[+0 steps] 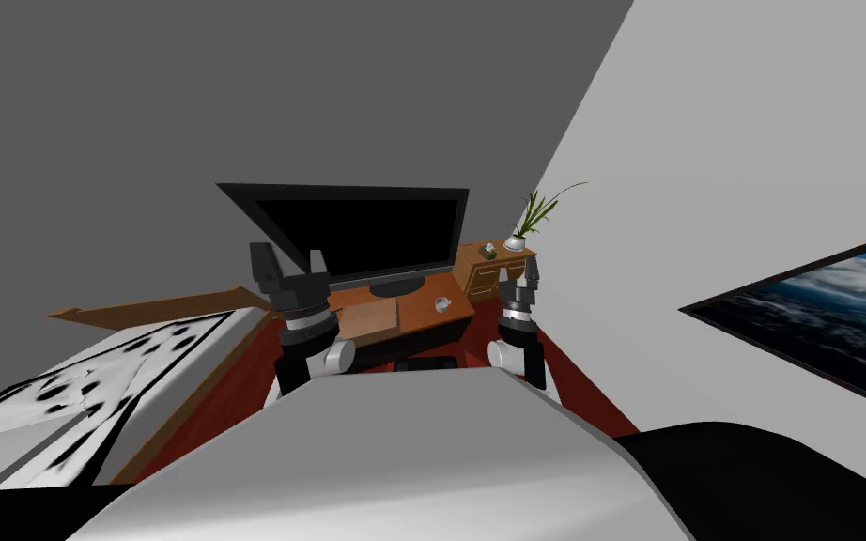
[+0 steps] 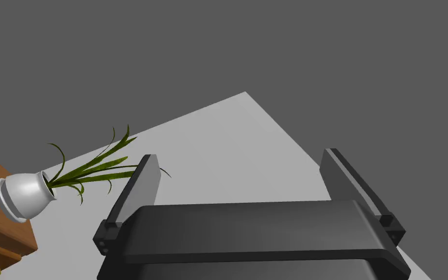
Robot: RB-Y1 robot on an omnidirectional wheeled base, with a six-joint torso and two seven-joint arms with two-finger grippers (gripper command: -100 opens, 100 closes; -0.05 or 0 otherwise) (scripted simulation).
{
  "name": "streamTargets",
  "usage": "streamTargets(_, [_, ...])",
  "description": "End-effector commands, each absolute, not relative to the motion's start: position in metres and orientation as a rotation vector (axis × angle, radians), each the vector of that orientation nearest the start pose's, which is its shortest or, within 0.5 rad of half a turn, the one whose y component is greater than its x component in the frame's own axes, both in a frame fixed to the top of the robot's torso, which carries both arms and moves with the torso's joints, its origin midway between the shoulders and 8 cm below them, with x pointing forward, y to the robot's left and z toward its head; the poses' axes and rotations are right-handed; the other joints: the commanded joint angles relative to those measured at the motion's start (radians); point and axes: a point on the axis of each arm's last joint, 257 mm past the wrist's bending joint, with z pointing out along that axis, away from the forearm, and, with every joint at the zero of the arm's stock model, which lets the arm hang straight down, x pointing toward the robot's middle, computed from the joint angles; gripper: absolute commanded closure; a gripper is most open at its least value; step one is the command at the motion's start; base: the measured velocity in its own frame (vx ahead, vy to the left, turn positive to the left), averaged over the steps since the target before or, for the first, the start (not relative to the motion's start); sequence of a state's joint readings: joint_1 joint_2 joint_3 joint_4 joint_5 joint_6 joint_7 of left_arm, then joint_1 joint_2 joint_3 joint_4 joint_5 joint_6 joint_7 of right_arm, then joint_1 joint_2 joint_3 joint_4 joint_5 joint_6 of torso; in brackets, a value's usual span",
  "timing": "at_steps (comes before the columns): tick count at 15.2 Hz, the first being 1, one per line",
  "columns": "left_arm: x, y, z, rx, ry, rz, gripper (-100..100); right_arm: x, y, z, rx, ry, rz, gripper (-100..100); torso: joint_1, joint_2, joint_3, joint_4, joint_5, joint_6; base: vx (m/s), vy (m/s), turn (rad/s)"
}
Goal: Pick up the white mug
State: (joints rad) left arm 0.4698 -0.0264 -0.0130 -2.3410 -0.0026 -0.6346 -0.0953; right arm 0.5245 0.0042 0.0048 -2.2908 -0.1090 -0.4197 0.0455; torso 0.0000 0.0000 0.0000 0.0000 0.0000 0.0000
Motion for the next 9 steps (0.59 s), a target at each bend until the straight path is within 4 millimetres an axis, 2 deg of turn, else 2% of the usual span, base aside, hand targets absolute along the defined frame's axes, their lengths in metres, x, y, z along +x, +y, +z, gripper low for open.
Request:
streamTargets(1, [0.306,0.267,0.082,-0.468,0.452,-1.274,0,0.354,-0.291,-0.002,0.777,0.663,1.307,-100,0.0,0.0,0.0,0.0,0.0,0.0,-0.006,0.006,0.066])
streamTargets(3, [0.306,0.267,0.082,-0.468,0.452,-1.274,0,0.357,-0.288,-0.009,0.774,0.7,1.307,-100,0.0,0.001,0.0,0.0,0.0,0.0,-0.016,0.015,0.135])
streamTargets(4, [0.306,0.267,0.082,-0.468,0.452,-1.274,0,0.36,-0.284,-0.02,0.775,0.745,1.307,-100,0.001,0.001,0.001,0.0,0.0,0.0,-0.023,0.02,0.127])
streamTargets(5, [0.306,0.267,0.082,-0.468,0.452,-1.274,0,0.36,-0.284,-0.02,0.775,0.745,1.307,-100,0.001,0.001,0.001,0.0,0.0,0.0,-0.021,0.019,0.096])
streamTargets(6, [0.306,0.267,0.082,-0.468,0.452,-1.274,0,0.363,-0.281,-0.032,0.78,0.794,1.306,-100,0.001,0.001,0.001,0.0,0.0,0.0,-0.021,0.023,0.154])
streamTargets(7, [0.306,0.267,0.082,-0.468,0.452,-1.274,0,0.363,-0.281,-0.032,0.78,0.794,1.306,-100,0.001,0.002,0.001,0.0,0.0,0.0,-0.019,0.02,0.141])
streamTargets(8, [0.306,0.267,0.082,-0.468,0.452,-1.274,0,0.366,-0.278,-0.048,0.789,0.85,1.303,-100,0.001,0.002,0.001,0.0,0.0,0.0,-0.02,0.025,0.183])
streamTargets(9, [0.306,0.267,0.082,-0.468,0.452,-1.274,0,0.366,-0.278,-0.048,0.789,0.85,1.303,-100,0.001,0.002,0.001,0.0,0.0,-0.001,-0.018,0.023,0.148])
